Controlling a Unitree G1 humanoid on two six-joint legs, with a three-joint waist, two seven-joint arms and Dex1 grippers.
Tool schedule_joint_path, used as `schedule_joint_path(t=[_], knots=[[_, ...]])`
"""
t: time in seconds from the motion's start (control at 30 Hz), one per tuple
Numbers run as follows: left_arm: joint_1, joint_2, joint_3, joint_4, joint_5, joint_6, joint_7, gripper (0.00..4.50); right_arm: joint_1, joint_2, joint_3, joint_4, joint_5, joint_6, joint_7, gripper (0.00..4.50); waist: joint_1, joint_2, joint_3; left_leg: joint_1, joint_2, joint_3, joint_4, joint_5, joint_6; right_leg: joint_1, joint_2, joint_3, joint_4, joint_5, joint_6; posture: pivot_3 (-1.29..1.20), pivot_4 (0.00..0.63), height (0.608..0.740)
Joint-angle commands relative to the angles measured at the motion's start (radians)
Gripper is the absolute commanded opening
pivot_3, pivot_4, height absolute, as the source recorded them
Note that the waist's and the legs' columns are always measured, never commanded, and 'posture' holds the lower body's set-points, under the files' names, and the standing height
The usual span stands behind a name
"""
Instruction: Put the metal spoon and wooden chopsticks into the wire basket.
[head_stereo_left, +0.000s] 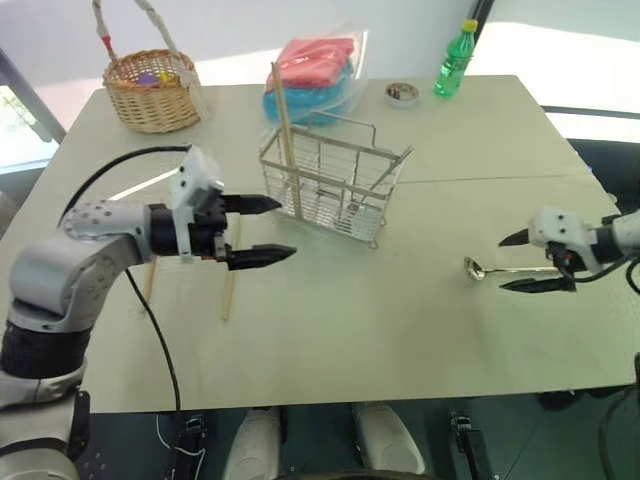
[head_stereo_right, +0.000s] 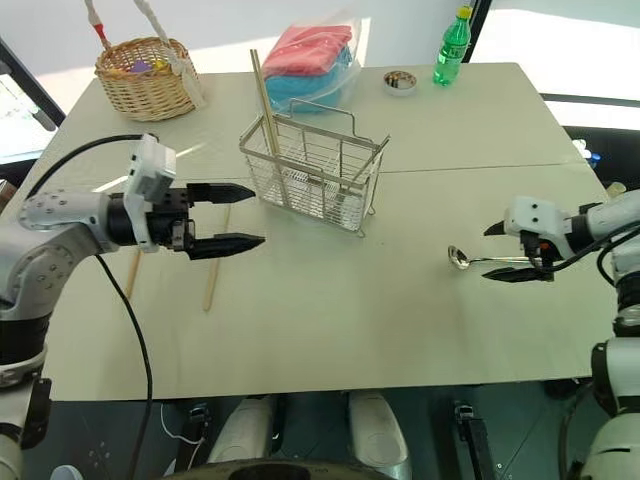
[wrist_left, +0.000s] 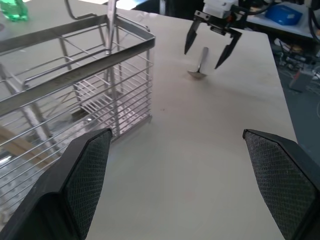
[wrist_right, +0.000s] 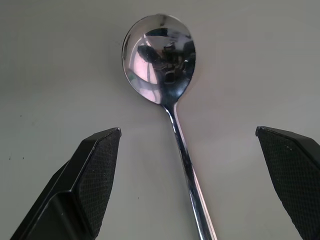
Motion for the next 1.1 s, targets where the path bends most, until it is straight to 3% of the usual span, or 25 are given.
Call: schedule_joint_path(t=[0.03,0.17,0.23,0.3,0.5,0.9,1.0,1.1], knots=[[-0.026,0.007,0.005,-0.026,0.000,-0.021,-0.020,4.41,-0.051,0.015,0.002,0.053,-0.030,-0.039,-0.020,4.50,0.001,0.001,0.000,0.000,0.000,0.000,0.000,0.000,0.000,0.000,0.000,0.000,0.000,0.000,0.000,0.00,0.150,0.740],[-0.029,0.012,0.000,-0.027,0.003,-0.026,-0.030,4.41,-0.072,0.045,0.006,0.094,-0.051,-0.048,-0.040,4.50,0.001,0.001,0.000,0.000,0.000,0.000,0.000,0.000,0.000,0.000,0.000,0.000,0.000,0.000,0.000,0.00,0.150,0.740],[-0.033,0.009,0.001,-0.027,0.004,-0.026,-0.028,4.50,-0.074,0.052,0.005,0.105,-0.054,-0.045,-0.029,3.97,0.001,0.001,0.000,0.000,0.000,0.000,0.000,0.000,0.000,0.000,0.000,0.000,0.000,0.000,0.000,0.00,0.150,0.740],[-0.038,0.007,0.005,-0.027,0.003,-0.022,-0.024,4.50,-0.070,0.055,0.002,0.108,-0.050,-0.041,-0.008,3.17,0.001,0.001,0.000,0.000,0.000,0.000,0.001,0.000,0.000,0.001,0.000,0.000,0.000,0.000,0.000,0.00,0.150,0.740],[-0.048,0.010,0.012,-0.025,-0.001,-0.016,-0.022,4.50,-0.061,0.055,-0.012,0.106,-0.034,-0.024,0.031,0.04,0.001,0.001,0.000,0.001,0.000,0.000,0.002,0.000,0.000,0.002,0.000,0.000,0.001,0.000,0.000,0.00,0.150,0.740],[-0.079,-0.010,0.005,0.013,0.011,-0.031,-0.016,4.50,-0.020,0.043,-0.067,0.035,0.014,-0.010,0.029,0.04,0.001,0.001,0.001,0.001,0.000,0.000,0.001,0.000,0.000,0.002,0.000,0.000,0.001,0.000,0.000,0.00,0.150,0.740],[-0.086,-0.015,0.010,0.022,0.011,-0.035,-0.012,4.50,0.010,0.038,-0.114,-0.061,0.081,0.045,0.043,0.04,0.000,0.001,0.001,0.001,0.000,0.000,0.001,0.000,0.000,0.001,0.000,0.000,0.002,0.000,0.000,0.00,0.150,0.740],[-0.087,-0.021,0.020,0.029,0.014,-0.044,-0.007,4.50,0.116,0.023,-0.217,-0.358,0.251,0.261,0.058,0.04,0.003,0.002,0.001,0.001,0.000,-0.001,0.001,0.000,0.000,0.001,0.000,0.000,0.002,0.000,0.000,0.00,0.150,0.740]])
